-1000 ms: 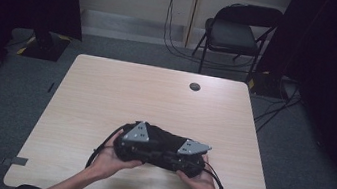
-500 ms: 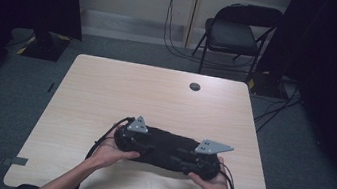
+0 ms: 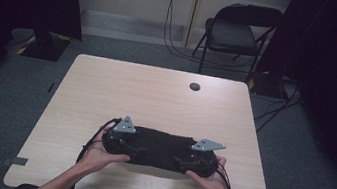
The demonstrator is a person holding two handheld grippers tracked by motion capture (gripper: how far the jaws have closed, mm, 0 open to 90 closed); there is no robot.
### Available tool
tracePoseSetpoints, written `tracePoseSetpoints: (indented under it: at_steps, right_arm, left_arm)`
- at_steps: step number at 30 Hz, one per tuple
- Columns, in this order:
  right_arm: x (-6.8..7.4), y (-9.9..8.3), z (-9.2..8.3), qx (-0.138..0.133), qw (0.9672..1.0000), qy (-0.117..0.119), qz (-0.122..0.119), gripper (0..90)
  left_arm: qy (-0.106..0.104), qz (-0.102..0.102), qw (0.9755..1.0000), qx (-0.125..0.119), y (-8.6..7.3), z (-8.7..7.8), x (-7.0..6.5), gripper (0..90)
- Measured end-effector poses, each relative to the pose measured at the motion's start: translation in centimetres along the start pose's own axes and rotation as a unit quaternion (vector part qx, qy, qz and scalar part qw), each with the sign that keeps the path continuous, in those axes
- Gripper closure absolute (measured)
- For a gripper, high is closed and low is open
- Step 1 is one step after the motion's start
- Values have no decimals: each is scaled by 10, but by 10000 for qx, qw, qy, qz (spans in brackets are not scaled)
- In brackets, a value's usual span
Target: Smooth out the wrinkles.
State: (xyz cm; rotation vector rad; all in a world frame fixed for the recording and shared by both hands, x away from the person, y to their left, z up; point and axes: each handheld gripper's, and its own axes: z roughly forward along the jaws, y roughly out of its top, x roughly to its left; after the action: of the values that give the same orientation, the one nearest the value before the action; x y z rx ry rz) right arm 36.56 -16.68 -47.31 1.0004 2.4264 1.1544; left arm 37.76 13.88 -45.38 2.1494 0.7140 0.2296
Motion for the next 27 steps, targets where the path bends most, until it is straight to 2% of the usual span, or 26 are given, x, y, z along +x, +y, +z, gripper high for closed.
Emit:
tracePoseSetpoints:
  at_steps: [1,2,3,4,5,6,7,8,9,10,13,14,17,20,27]
  right_arm:
    - [0,0,0,0,10000,0,0,293]
    - [0,0,2,19,10000,-1,-19,284]
    - [1,-1,4,-5,10000,-13,-20,273]
    - [2,-2,7,16,10000,-43,-46,267]
    - [2,-2,7,16,10000,-43,-46,267]
    - [1,-3,11,23,10000,5,7,265]
    - [1,-3,11,23,10000,5,7,265]
    - [-4,-3,15,13,9999,84,110,265]
    - [-4,-3,15,13,9999,84,110,265]
    - [-7,-2,20,-14,10000,42,68,265]
    - [-10,0,25,-79,10000,3,59,265]
    - [-12,1,28,-92,9999,9,63,265]
    - [-14,4,32,-88,9999,-20,-44,265]
    - [-24,10,41,-155,9997,129,-114,265]
    - [-30,19,55,-268,9993,207,-162,263]
  left_arm:
    - [0,0,10000,0,0,0,0,307]
    - [-55,-50,9999,148,-3,4,2,307]
    - [2,-39,9998,208,-4,6,2,289]
    - [98,16,9990,425,-7,12,2,276]
    - [98,16,9990,425,-7,12,2,276]
    - [223,-15,9971,732,-14,21,3,268]
    - [223,-15,9971,732,-14,21,3,251]
    - [323,44,9956,879,-17,27,3,238]
    - [323,44,9956,879,-17,27,3,239]
    - [417,-1,9960,795,-16,29,6,247]
    - [391,-88,9963,757,-16,32,14,270]
    - [308,-185,9970,686,-17,33,19,277]
    - [348,-251,9968,679,-17,33,21,286]
    - [439,-322,9958,732,-16,31,24,290]
    - [603,-459,9951,637,-18,29,36,294]
